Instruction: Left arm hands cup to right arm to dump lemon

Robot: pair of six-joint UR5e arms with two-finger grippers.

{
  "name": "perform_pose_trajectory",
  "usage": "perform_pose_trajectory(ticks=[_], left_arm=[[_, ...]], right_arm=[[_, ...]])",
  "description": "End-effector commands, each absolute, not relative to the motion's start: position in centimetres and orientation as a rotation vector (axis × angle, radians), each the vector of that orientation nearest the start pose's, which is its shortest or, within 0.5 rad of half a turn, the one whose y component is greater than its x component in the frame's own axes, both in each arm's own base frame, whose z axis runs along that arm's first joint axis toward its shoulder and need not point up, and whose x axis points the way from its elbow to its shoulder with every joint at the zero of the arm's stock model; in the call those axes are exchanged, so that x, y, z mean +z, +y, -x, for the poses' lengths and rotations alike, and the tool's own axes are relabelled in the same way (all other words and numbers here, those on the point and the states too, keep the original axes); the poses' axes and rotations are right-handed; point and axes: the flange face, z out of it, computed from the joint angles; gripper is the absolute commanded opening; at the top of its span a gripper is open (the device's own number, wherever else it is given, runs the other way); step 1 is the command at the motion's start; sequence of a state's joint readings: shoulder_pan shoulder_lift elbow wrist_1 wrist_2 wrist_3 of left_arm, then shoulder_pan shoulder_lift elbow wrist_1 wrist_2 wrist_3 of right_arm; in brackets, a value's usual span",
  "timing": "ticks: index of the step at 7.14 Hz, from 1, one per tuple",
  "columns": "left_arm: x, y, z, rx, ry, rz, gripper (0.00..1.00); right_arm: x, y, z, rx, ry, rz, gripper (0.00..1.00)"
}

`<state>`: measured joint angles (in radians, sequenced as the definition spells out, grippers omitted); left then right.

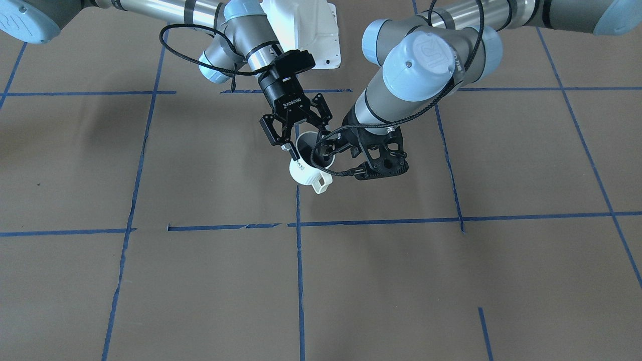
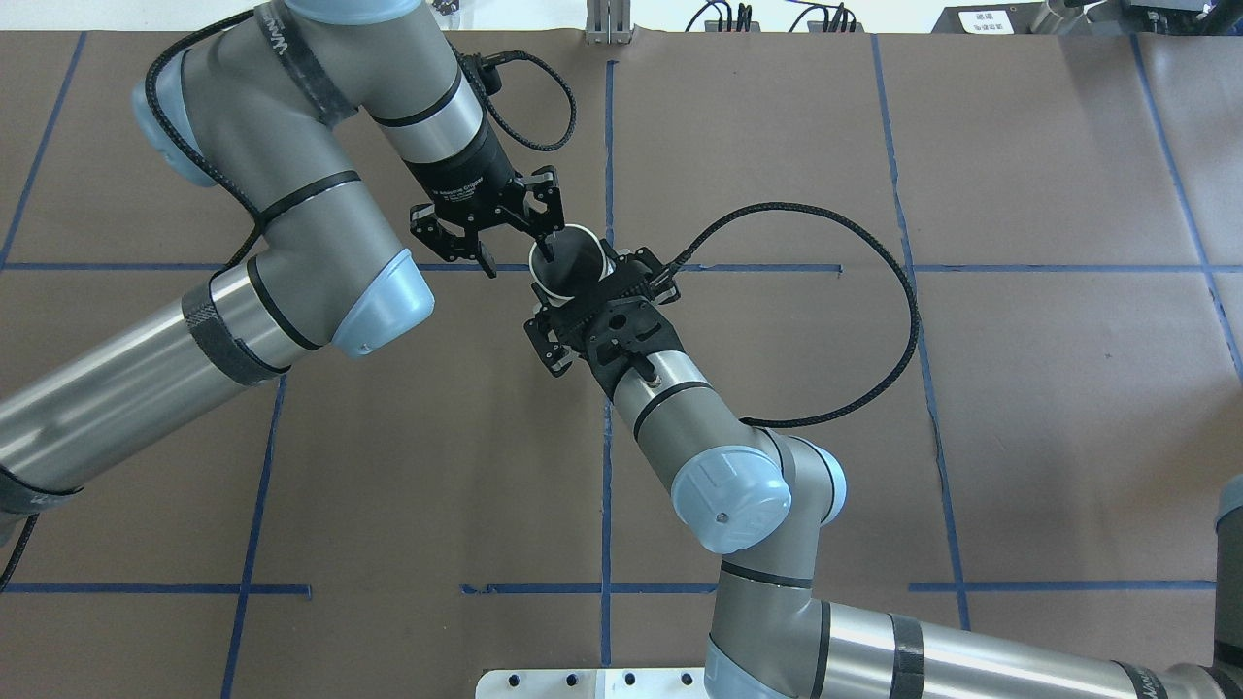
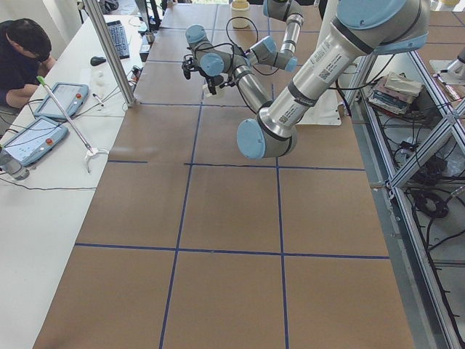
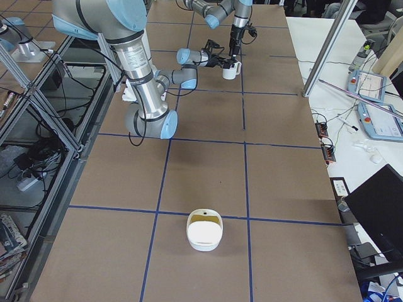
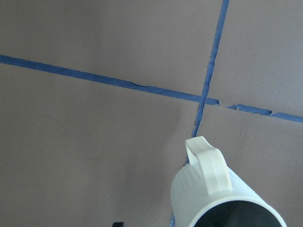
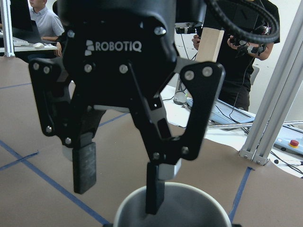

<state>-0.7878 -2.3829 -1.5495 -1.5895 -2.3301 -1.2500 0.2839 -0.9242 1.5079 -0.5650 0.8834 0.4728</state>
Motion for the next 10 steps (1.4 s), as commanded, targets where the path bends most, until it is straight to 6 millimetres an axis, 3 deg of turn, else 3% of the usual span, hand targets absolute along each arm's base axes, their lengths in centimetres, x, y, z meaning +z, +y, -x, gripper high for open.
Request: perform_pose_trajectory(ticks=[1, 5, 8, 10], left_arm=[[15.3, -54.3, -45.6, -0.105, 1.036, 0.200, 0.59], [15.6, -54.0, -46.0, -0.099, 1.030, 0.191, 0.56], [16.2, -53.7, -46.6, -0.104, 1.011, 0.174, 0.35], [16.2, -53.7, -46.5, -0.103, 1.010, 0.171, 0.34]], right_arm=[[18.5, -37.2, 57.8, -0.091, -0.823, -1.355, 0.33], [18.4, -36.1, 58.5, -0.111, -0.840, -1.347, 0.33], [18.4, -36.0, 58.5, -0.112, -0.841, -1.346, 0.33], [18.4, -36.0, 58.5, -0.114, -0.842, -1.346, 0.33]])
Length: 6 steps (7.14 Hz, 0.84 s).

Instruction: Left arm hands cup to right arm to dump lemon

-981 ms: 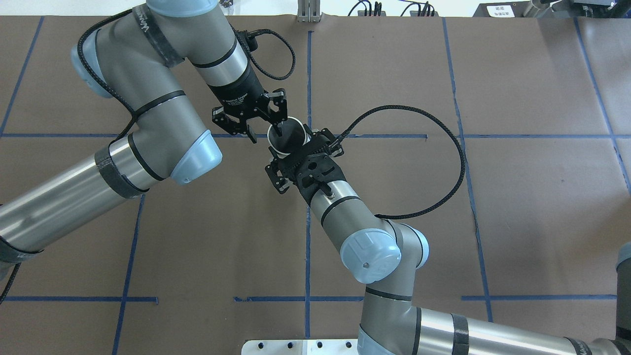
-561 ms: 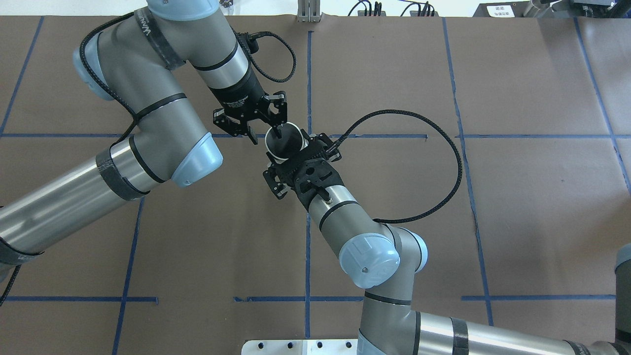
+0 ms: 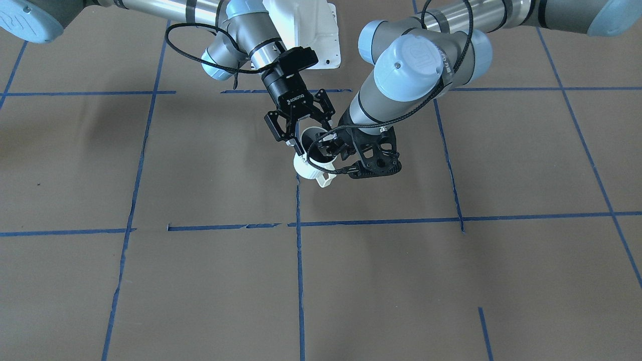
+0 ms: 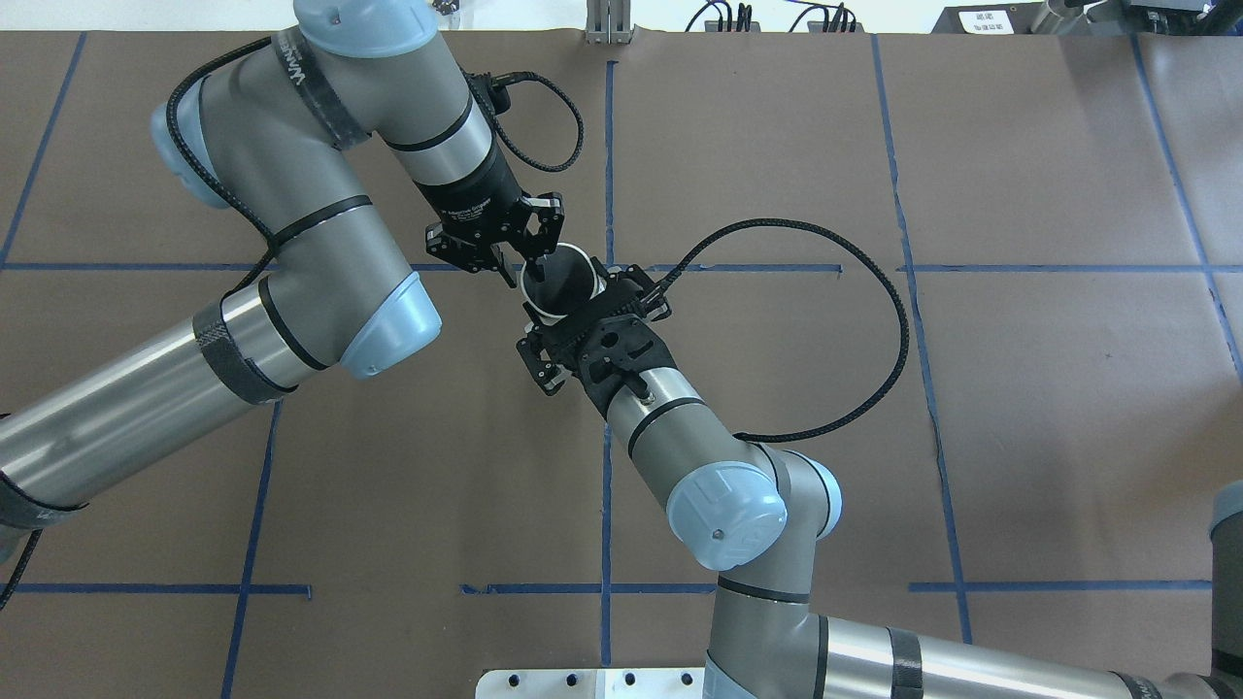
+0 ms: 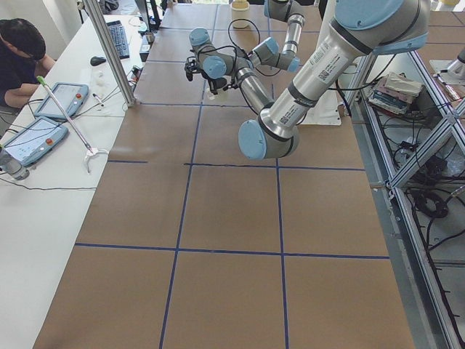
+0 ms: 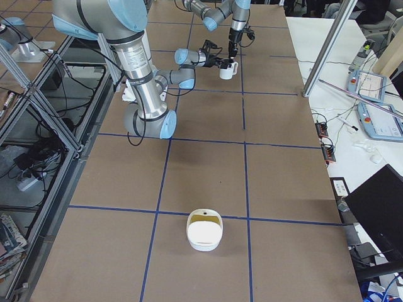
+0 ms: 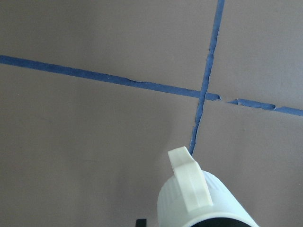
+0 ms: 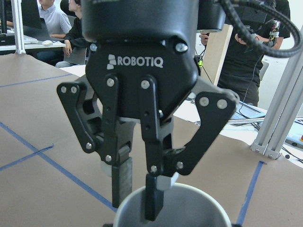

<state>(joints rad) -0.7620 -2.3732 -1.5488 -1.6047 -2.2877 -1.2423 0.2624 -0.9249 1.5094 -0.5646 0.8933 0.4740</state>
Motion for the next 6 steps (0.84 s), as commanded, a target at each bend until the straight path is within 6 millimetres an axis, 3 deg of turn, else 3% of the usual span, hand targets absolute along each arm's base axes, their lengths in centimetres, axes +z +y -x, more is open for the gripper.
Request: perform_pose_trajectory(ticks=[1, 2, 3, 5, 6], left_arm=[[16.1, -53.7, -46.5, -0.104, 1.011, 0.171, 0.34], [16.1, -53.6, -46.5, -0.106, 1.012, 0.172, 0.14], [16.0, -53.7, -46.5, -0.098, 1.013, 0.169, 0.00], [16.3, -53.7, -46.6, -0.101, 1.010, 0.173, 0.00], [16.4, -53.8, -46.6, -0.107, 1.005, 0.174, 0.00]], right_arm=[[18.3, -36.0, 58.5, -0.112, -0.844, -1.346, 0.33], [18.3, -36.0, 58.5, -0.114, -0.844, -1.346, 0.33], [17.0, -36.0, 58.5, -0.106, -0.869, -1.350, 0.52], [16.6, -36.0, 58.6, -0.100, -0.878, -1.351, 0.62], [16.7, -36.0, 58.5, -0.095, -0.881, -1.352, 0.82]])
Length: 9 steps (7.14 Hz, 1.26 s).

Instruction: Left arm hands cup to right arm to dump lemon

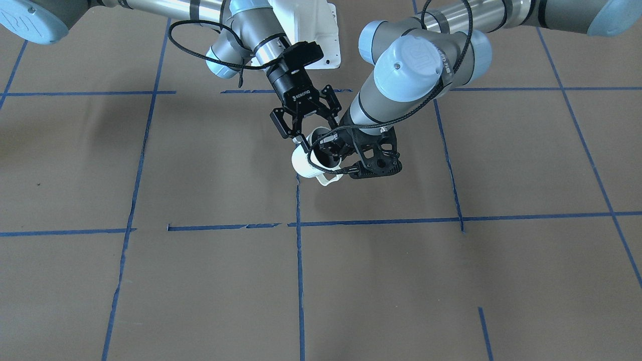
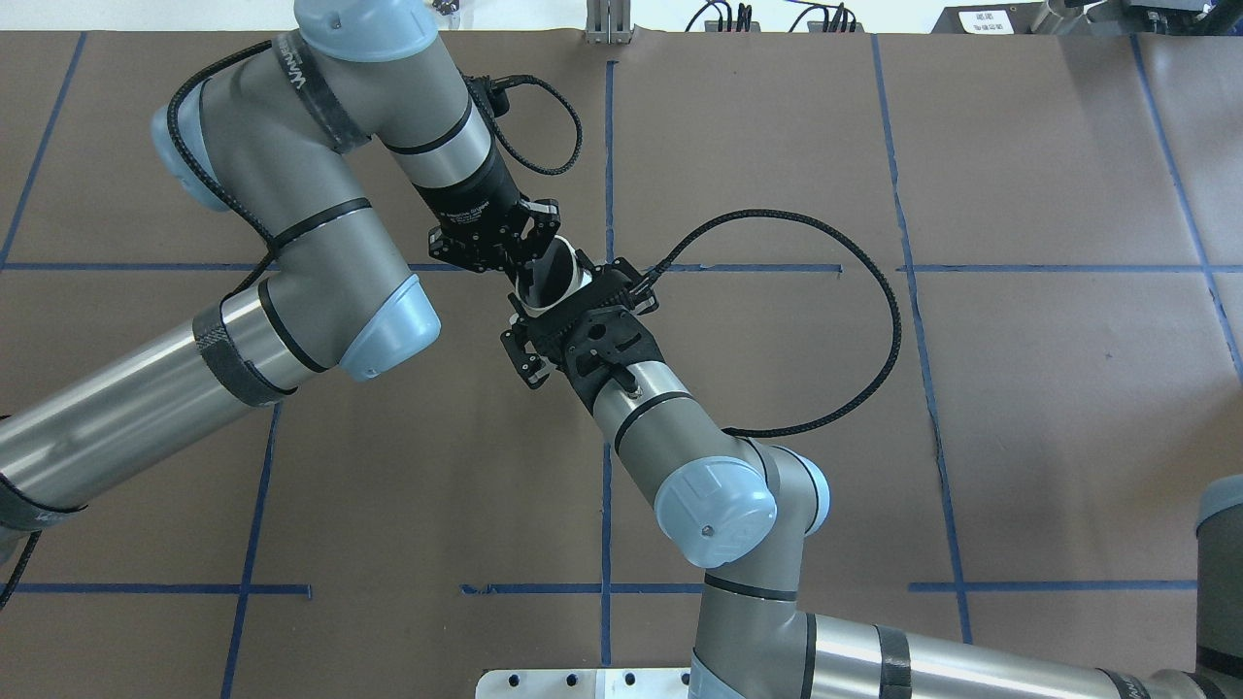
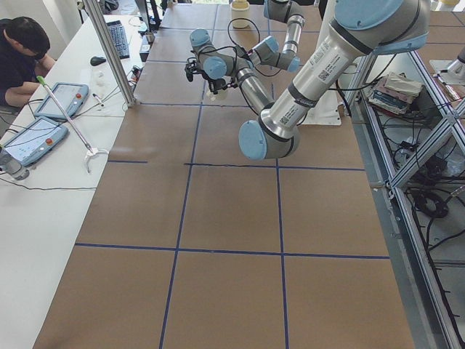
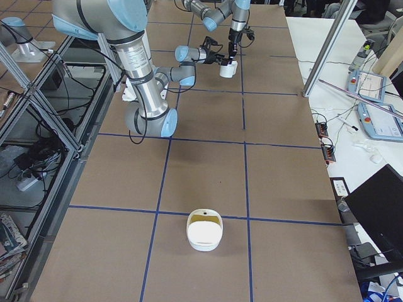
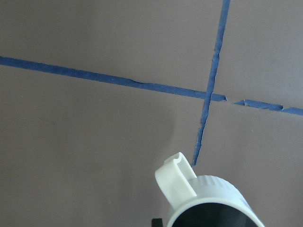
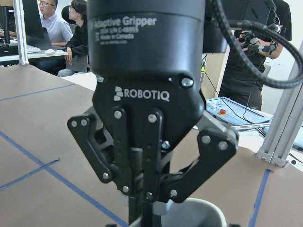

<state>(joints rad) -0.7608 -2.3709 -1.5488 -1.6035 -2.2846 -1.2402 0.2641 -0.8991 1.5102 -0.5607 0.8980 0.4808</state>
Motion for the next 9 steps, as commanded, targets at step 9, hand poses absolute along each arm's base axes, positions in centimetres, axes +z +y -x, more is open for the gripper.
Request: perform_pose_trajectory(ticks=[9], left_arm=[[26.3, -63.3, -33.9, -0.149, 0.878, 0.022, 0.00]], right_arm=[[16.8, -35.3, 58.5, -0.107, -0.881, -1.358, 1.00]])
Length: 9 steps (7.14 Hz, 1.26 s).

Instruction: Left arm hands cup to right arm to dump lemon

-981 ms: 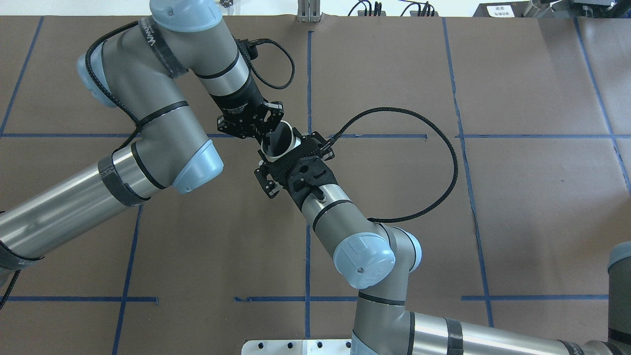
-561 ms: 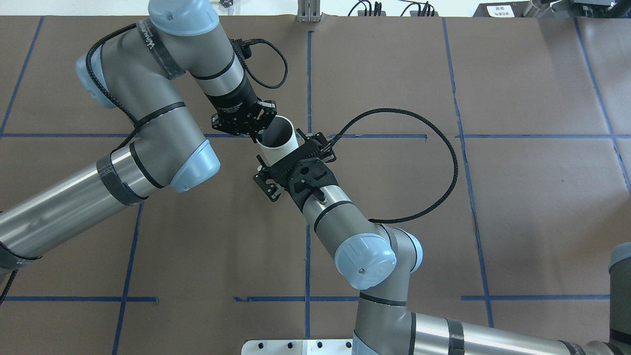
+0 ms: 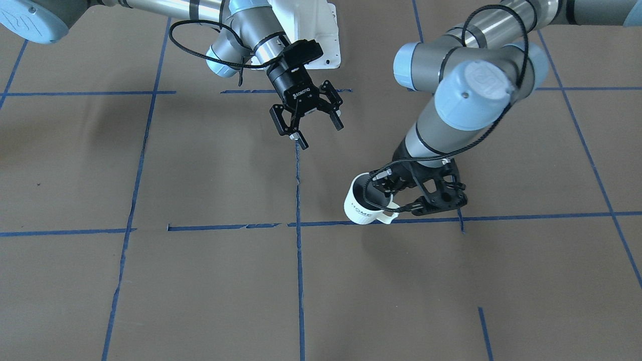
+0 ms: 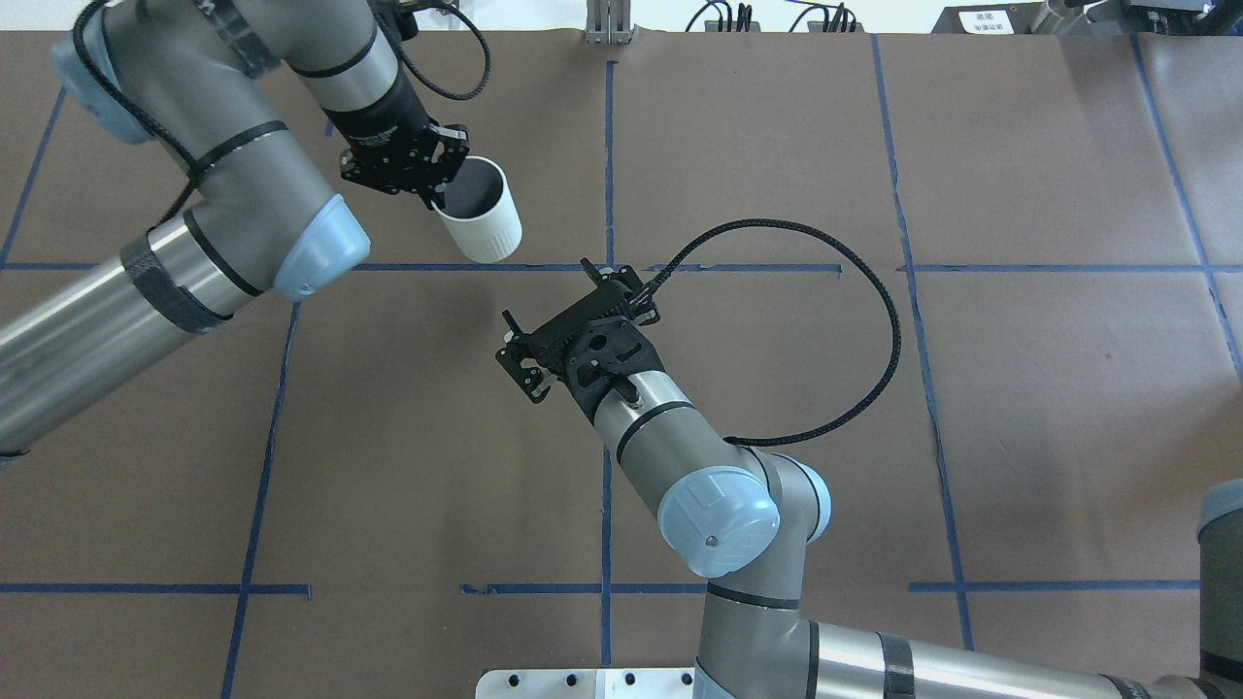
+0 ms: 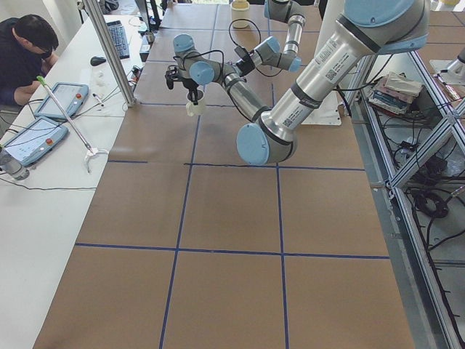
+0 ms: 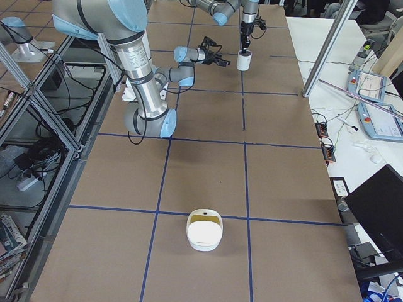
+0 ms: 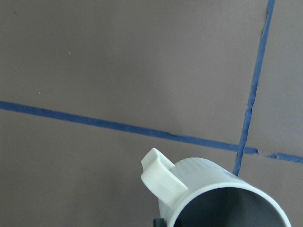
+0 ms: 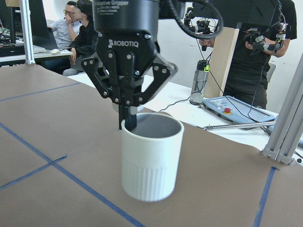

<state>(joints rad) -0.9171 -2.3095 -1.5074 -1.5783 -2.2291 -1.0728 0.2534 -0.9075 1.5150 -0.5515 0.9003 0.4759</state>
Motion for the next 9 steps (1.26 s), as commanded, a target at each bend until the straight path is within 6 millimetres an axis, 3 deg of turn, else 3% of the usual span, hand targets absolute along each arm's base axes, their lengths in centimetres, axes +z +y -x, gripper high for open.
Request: perform_pose_trajectory(ticks=[1, 2, 3, 4, 5, 6, 7, 8, 9], left_arm=[[29.0, -64.0, -30.8, -0.129, 0.852, 0.005, 0.00], [32.0, -63.6, -27.0, -0.099, 0.835, -0.027, 0.00], [33.9, -62.5, -23.7, -0.049, 0.827, -0.073, 0.00], [35.9, -60.9, -20.7, 0.016, 0.814, -0.118, 0.00], [38.1, -58.1, -18.3, 0.103, 0.800, -0.158, 0.00], [39.8, -55.6, -16.0, 0.170, 0.787, -0.189, 0.00], [41.7, -52.5, -14.1, 0.248, 0.771, -0.212, 0.00], [43.6, -49.5, -12.4, 0.357, 0.752, -0.250, 0.00], [44.3, -47.3, -11.1, 0.448, 0.736, -0.281, 0.00]], right_arm=[[16.7, -35.4, 58.3, -0.095, -0.887, -1.359, 1.00], [15.9, -36.1, 57.4, -0.077, -0.889, -1.365, 1.00], [16.2, -38.4, 56.2, -0.077, -0.847, -1.362, 1.00], [16.6, -41.9, 54.9, -0.102, -0.776, -1.305, 1.00], [17.0, -46.2, 52.2, -0.118, -0.771, -1.178, 1.00], [17.6, -50.7, 48.2, -0.148, -0.758, -1.043, 1.00], [19.8, -55.1, 43.9, -0.174, -0.707, -0.885, 1.00], [22.5, -58.6, 39.2, -0.176, -0.680, -0.757, 1.00], [26.5, -60.7, 34.1, -0.232, -0.731, -0.633, 1.00]])
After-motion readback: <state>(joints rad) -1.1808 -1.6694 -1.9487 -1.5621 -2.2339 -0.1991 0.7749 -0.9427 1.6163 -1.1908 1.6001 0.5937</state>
